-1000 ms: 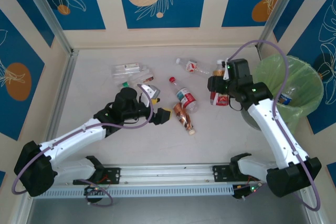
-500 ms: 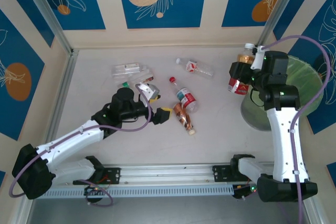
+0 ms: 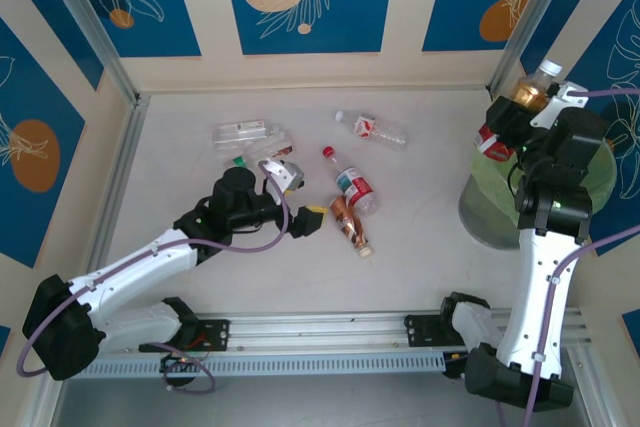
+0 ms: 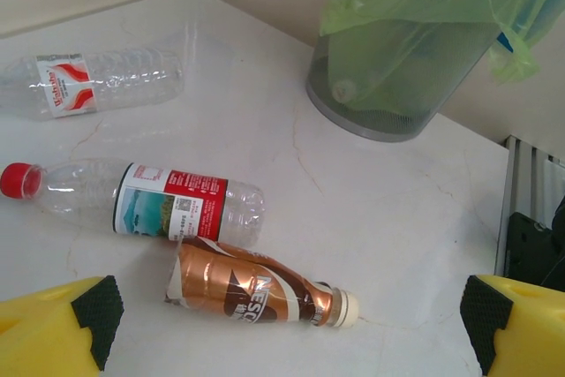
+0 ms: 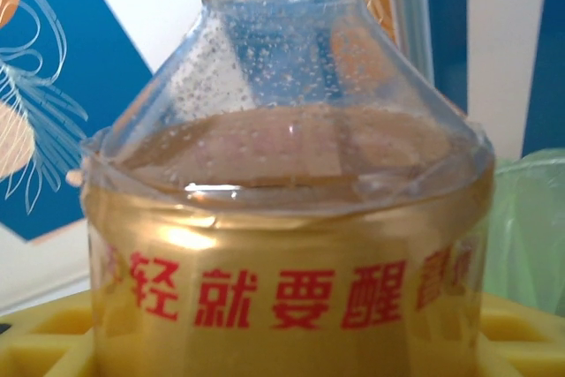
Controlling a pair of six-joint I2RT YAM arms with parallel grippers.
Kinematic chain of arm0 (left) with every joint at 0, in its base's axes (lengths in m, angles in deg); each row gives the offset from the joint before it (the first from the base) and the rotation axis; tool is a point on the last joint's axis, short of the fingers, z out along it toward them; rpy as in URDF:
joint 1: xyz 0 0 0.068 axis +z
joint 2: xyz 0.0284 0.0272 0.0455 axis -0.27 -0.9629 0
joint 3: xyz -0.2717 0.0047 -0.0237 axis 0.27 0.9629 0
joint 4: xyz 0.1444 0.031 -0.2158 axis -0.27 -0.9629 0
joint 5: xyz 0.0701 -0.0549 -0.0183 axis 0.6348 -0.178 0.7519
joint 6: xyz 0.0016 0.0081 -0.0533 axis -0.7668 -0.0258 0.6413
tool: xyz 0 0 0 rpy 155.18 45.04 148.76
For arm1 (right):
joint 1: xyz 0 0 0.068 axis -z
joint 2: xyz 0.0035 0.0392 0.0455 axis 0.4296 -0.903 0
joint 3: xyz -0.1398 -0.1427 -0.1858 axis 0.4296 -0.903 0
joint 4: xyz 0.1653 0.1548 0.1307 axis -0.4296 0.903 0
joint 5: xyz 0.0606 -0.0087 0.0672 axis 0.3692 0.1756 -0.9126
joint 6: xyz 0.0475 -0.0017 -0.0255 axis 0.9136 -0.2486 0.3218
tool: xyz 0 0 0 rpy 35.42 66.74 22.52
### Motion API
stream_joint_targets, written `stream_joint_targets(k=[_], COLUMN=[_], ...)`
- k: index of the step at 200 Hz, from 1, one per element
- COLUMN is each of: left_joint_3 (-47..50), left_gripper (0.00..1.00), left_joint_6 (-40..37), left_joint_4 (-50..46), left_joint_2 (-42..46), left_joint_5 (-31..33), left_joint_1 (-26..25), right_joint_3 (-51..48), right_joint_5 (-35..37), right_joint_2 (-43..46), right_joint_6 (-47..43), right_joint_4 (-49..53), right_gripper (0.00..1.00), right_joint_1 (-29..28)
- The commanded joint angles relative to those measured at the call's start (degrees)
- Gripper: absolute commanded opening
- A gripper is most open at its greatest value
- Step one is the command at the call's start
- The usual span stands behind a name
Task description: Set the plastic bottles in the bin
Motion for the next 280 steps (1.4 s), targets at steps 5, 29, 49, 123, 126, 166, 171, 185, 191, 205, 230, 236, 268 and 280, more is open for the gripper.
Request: stream_joint_targets(k=[5,29,49,123,126,166,171,185,191,205,230,236,268,280], left_joint_3=[-1.24,-1.21,-1.07,-1.20,-1.28,-1.55,-1.62,-1.73,-1.73,-1.73,-1.82,-1.88,-2.37,-2.27], left_gripper=[1.00,1.00,1.00,1.00,1.00,1.00,1.00,1.00,1.00,1.00,1.00,1.00,1.00,1.00], left_joint_6=[-2.10,-1.47,-1.12,-1.06,-1.11,-1.43,-1.46,-1.57,-1.74,-1.71,-2.13,-2.23,-2.42,-2.33], left_joint_4=[-1.63,-1.46,-1.08,-1.82,-1.89,-2.50,-2.62,-2.89,-2.90,-2.99,-3.25,-3.38,-4.39,-4.39], left_joint_2=[0.13,0.05,-0.04,1.53,1.48,1.41,1.46,1.53,1.54,1.44,1.19,0.98,0.57,0.96], left_joint_5=[0.95,1.32,0.96,4.30,4.29,4.64,4.65,4.71,4.77,5.08,5.21,5.33,6.92,8.60], left_joint_1=[-0.59,-0.65,-0.68,-0.64,-0.64,-0.64,-0.64,-0.67,-0.66,-0.64,-0.64,-0.68,-0.64,-0.65], right_joint_3=[-2.13,-3.02,-3.69,-14.79,-14.97,-16.15,-16.15,-16.19,-16.27,-16.37,-15.97,-15.71,-14.32,-13.68], right_joint_5=[2.64,3.22,3.62,13.82,13.66,13.16,13.20,12.88,12.77,12.62,13.62,13.84,13.10,12.98], right_joint_2=[-0.39,-1.12,-1.84,-1.64,-1.78,-3.84,-3.93,-4.26,-4.36,-4.13,-3.27,-3.06,-2.36,-2.38], right_joint_6=[0.08,-0.72,-0.73,-3.40,-3.34,-1.56,-1.21,-0.44,-0.29,0.20,2.85,3.28,2.64,2.41], right_joint_4=[-6.71,-9.17,-10.55,-18.68,-18.78,-17.82,-17.42,-16.30,-15.95,-14.99,-11.78,-10.64,-6.41,-5.25], right_gripper=[0.57,0.57,0.57,0.58,0.58,0.64,0.64,0.69,0.71,0.77,0.87,0.90,1.00,1.00], right_joint_1=[2.52,4.67,6.41,8.15,8.19,8.37,8.24,8.30,8.28,8.19,8.07,8.04,7.34,6.88])
